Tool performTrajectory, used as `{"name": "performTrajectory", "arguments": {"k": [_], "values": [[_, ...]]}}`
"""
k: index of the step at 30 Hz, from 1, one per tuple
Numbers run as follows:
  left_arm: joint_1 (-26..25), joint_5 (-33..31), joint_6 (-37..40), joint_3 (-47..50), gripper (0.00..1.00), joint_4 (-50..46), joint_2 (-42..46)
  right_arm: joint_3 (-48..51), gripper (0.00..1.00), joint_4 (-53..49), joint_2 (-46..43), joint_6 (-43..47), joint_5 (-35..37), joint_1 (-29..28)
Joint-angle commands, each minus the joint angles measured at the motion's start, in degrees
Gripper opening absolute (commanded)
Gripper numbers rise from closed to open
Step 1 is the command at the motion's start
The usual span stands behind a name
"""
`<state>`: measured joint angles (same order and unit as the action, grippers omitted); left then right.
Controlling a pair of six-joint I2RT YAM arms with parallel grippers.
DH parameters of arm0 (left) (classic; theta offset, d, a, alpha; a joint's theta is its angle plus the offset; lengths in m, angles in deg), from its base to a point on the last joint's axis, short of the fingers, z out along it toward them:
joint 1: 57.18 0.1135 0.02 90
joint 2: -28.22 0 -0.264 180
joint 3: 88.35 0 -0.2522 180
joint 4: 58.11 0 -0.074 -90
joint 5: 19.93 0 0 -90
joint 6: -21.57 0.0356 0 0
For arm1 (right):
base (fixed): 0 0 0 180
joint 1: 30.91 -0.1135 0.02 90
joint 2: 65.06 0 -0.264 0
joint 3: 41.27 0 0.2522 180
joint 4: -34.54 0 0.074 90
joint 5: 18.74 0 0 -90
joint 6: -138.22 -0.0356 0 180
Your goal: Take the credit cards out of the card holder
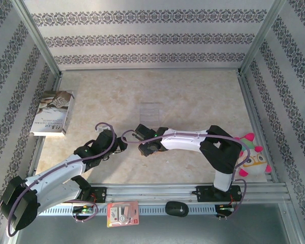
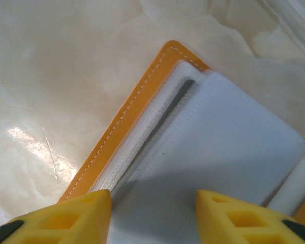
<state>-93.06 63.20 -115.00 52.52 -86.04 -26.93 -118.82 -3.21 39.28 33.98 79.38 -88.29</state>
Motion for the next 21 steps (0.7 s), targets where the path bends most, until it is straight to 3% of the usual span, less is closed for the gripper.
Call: {"name": "performTrajectory", "arguments": {"k": [1, 8, 16, 21], "values": [[0.8, 2.0, 0.6, 0.1, 0.72, 2.8, -1.0, 1.9, 0.37, -0.2, 1.2, -0.7, 1.3, 0.6], [0.8, 5.6, 0.9, 1.2, 0.71, 7.9, -2.4, 4.3, 0.13, 3.3, -1.3, -1.9, -0.5, 2.7], [0.0, 9.8, 1.8, -0.3, 0.68, 14.3, -9.4, 8.0, 0.11, 7.0, -4.8, -5.6, -2.8, 5.1], [-1.4, 10.2, 2.7, -2.7, 0.66, 17.0, -14.7, 12.5, 0.0, 13.0, -8.2, -10.3, -9.7, 8.1]]}}
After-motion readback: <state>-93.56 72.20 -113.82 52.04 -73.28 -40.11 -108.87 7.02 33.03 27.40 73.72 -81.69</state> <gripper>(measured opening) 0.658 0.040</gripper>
